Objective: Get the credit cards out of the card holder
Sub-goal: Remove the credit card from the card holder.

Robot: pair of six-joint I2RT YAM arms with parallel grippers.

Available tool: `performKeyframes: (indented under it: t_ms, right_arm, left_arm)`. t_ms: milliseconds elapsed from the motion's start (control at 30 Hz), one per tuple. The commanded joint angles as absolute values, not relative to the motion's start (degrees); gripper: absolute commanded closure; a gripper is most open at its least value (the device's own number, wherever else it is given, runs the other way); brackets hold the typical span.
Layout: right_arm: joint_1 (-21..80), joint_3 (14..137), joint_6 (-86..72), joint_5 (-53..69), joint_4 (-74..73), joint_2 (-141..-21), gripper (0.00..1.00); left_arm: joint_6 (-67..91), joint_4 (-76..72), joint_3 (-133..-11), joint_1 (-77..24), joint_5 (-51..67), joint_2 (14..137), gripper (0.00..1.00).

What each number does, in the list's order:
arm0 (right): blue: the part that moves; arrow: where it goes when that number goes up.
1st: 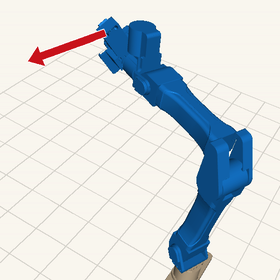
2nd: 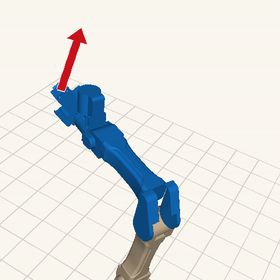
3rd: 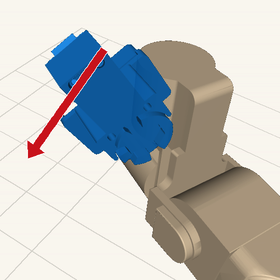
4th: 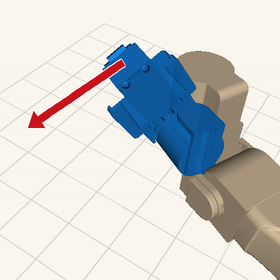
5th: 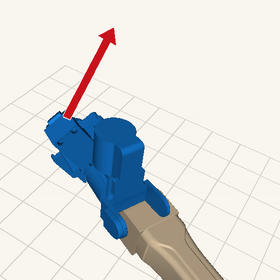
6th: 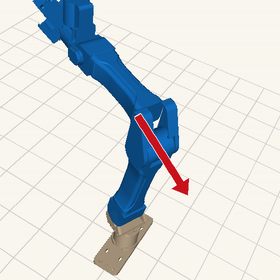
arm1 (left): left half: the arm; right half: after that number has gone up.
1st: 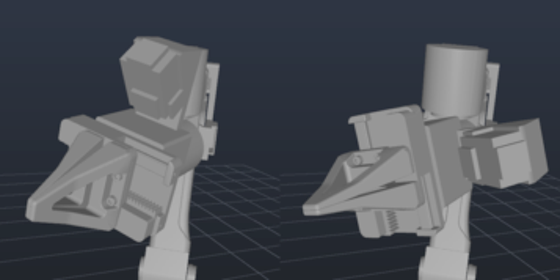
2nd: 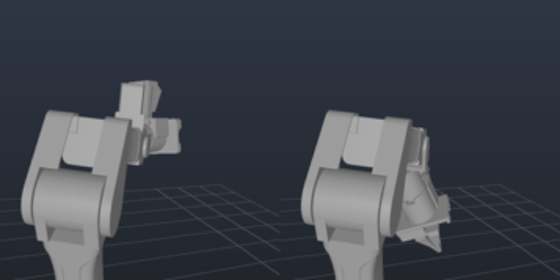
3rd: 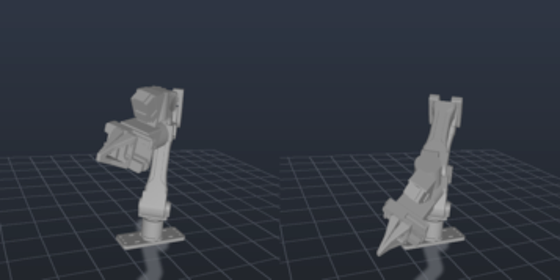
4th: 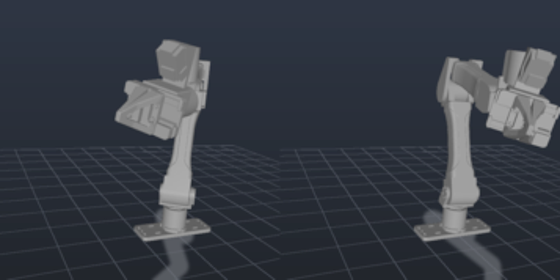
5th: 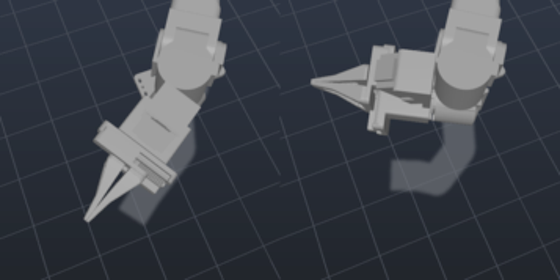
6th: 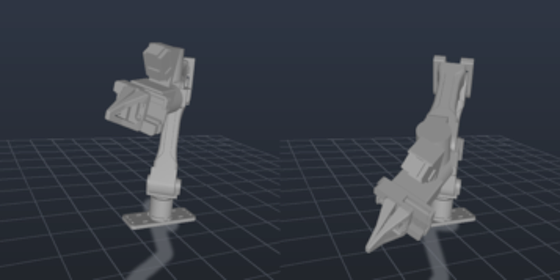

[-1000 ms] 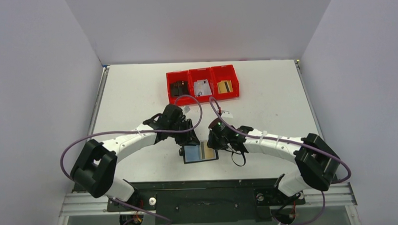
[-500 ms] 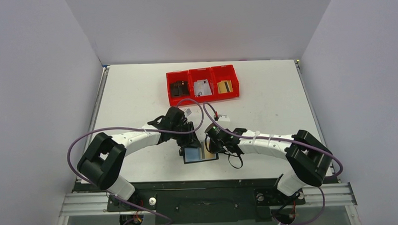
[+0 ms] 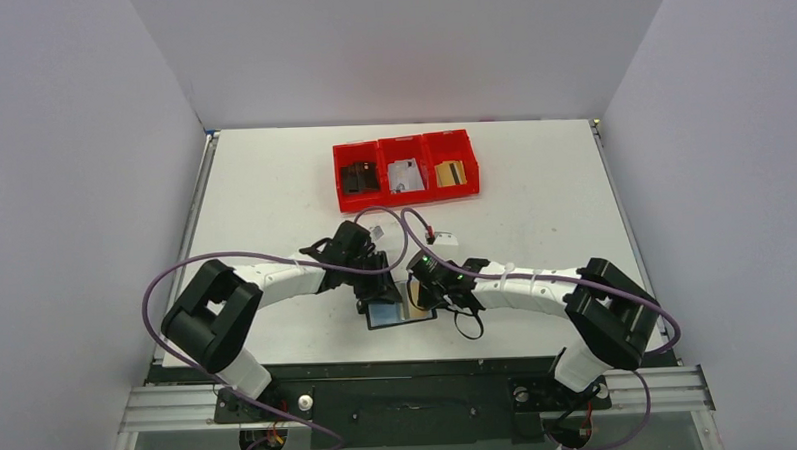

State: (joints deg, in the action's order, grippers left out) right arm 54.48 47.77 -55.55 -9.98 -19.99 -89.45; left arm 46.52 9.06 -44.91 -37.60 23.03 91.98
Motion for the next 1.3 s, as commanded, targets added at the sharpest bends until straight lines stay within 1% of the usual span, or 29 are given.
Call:
performKeyframes:
  t_ms: [0, 100, 233, 467, 600, 733, 900, 1033, 1167, 1267]
  right_arm:
    - [55.3, 48.6, -55.8, -11.4, -19.4, -90.9, 0.88]
    - [55.5, 48.6, -55.8, -11.4, -19.3, -91.1, 0.93]
    - [55.8, 48.8, -55.8, -11.4, -19.2, -91.4, 0.96]
    - [56.6, 49.9, -55.8, -11.2, -19.3, -92.0, 1.0]
    - [56.9, 50.1, -55.9, -11.3, -19.6, -92.9, 1.0]
    - [57.0, 50.1, -56.0, -11.2, -19.8, -93.9, 1.0]
    - [57.0, 50.2, -56.2, -11.4, -20.1, -95.2, 1.0]
    - [57.0, 50.0, -56.4, -12.2, -20.9, -96.1, 1.0]
    - [57.0, 49.6, -56.8, -12.5, -21.0, -96.7, 1.0]
    - [56.8, 49.2, -57.2, -12.9, -21.1, -96.9, 1.0]
  left_arm:
    - [47.4, 4.9, -44.3, -38.1, 24.2, 92.9, 0.74]
    - [47.6, 4.3, -44.2, -38.2, 24.5, 93.6, 0.74]
    - [48.1, 3.2, -43.7, -38.3, 24.8, 94.3, 0.75]
    - [48.7, 1.7, -42.5, -38.3, 24.8, 95.0, 0.75]
    - [48.9, 1.9, -42.0, -38.3, 24.6, 94.4, 0.77]
    - [49.1, 1.2, -40.6, -37.9, 24.7, 93.8, 0.8]
    - [50.0, -2.3, -39.0, -37.5, 26.2, 93.3, 0.88]
    - [50.4, -3.1, -38.6, -37.2, 26.6, 92.3, 0.92]
    - [50.4, -3.4, -38.1, -36.8, 27.2, 91.7, 1.0]
    - [50.4, -3.7, -37.7, -36.4, 27.5, 91.4, 1.0]
